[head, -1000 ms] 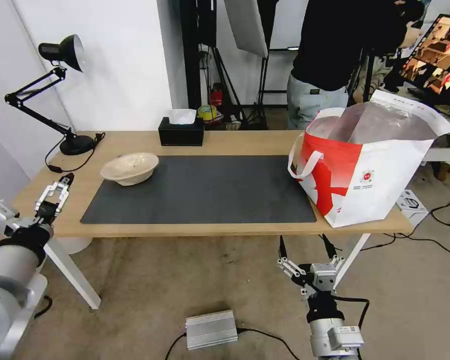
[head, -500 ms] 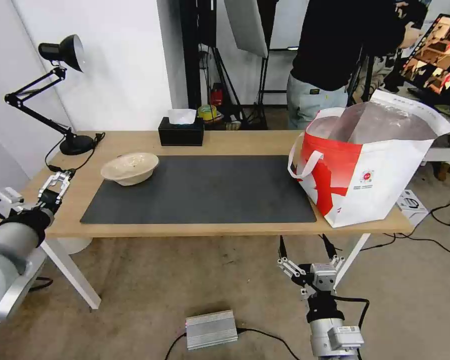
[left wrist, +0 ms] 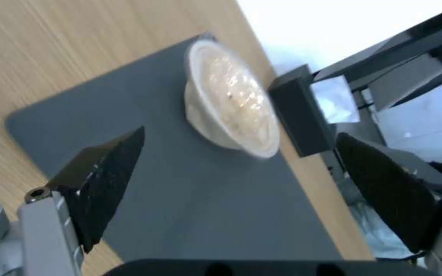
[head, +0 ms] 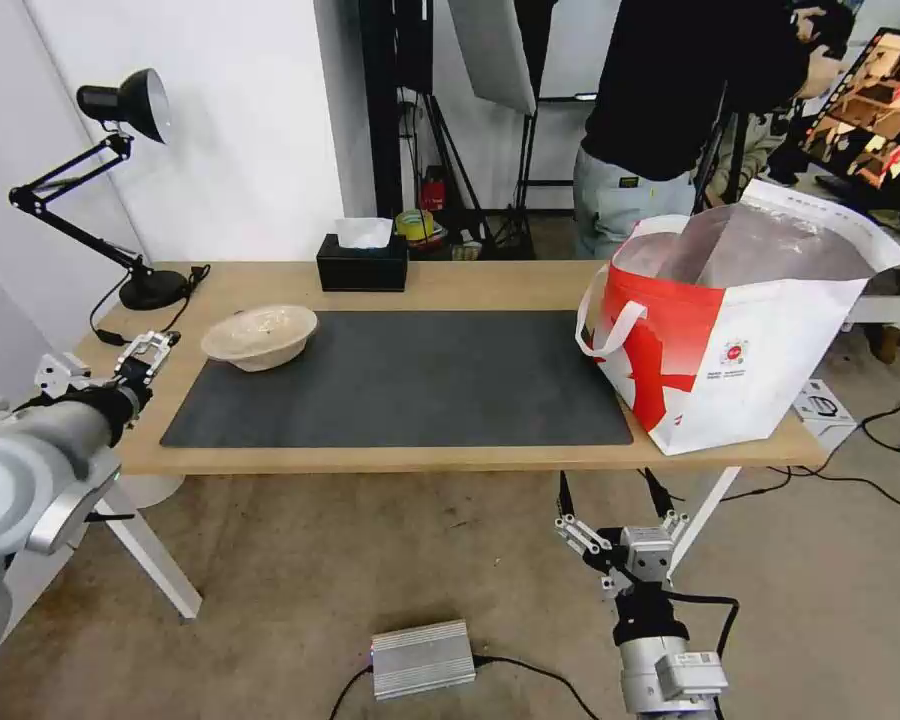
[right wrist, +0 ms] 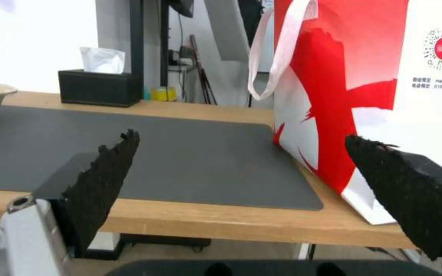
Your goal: Pick up the trash from the table and place it into the takeout bag.
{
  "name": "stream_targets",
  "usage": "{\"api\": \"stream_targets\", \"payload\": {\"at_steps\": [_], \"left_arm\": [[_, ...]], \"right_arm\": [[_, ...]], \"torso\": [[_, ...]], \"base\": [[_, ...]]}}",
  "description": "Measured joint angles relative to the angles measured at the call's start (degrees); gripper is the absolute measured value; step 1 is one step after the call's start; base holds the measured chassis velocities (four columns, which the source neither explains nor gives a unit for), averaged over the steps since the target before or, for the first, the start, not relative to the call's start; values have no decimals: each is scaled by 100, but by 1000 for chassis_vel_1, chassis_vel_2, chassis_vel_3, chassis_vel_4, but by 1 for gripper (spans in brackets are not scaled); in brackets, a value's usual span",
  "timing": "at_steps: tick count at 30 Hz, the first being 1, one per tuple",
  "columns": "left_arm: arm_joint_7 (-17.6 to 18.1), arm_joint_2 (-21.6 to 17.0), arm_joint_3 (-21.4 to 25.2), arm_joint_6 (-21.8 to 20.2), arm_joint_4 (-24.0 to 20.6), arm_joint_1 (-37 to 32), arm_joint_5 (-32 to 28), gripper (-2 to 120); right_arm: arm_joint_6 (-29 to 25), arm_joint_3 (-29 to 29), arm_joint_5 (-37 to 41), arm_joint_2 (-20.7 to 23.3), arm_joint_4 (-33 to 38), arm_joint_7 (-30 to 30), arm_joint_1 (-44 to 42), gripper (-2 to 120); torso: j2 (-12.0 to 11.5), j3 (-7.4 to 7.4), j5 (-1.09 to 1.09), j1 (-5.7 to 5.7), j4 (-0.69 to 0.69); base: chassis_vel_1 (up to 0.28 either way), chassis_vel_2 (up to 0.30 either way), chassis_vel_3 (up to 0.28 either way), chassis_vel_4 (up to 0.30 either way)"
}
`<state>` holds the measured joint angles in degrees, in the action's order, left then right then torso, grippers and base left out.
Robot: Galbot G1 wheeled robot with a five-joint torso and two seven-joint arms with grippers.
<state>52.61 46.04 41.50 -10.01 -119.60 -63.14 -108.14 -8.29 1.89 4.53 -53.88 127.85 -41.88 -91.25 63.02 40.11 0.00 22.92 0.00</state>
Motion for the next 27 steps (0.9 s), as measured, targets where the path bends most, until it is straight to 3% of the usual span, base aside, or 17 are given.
{"api": "stream_targets", "payload": {"at_steps": [16,27], "left_arm": [[64,34,-624,-20,863,861,15,100],[404,25,-1138,-34,1386,1682,-82,100]], "right_arm": [[0,0,0,0,0,0,0,100],[0,0,0,0,0,0,0,100]], "torso": [[0,0,0,0,0],[0,0,1,0,0]], "base": [[0,0,0,0],[0,0,0,0]]}}
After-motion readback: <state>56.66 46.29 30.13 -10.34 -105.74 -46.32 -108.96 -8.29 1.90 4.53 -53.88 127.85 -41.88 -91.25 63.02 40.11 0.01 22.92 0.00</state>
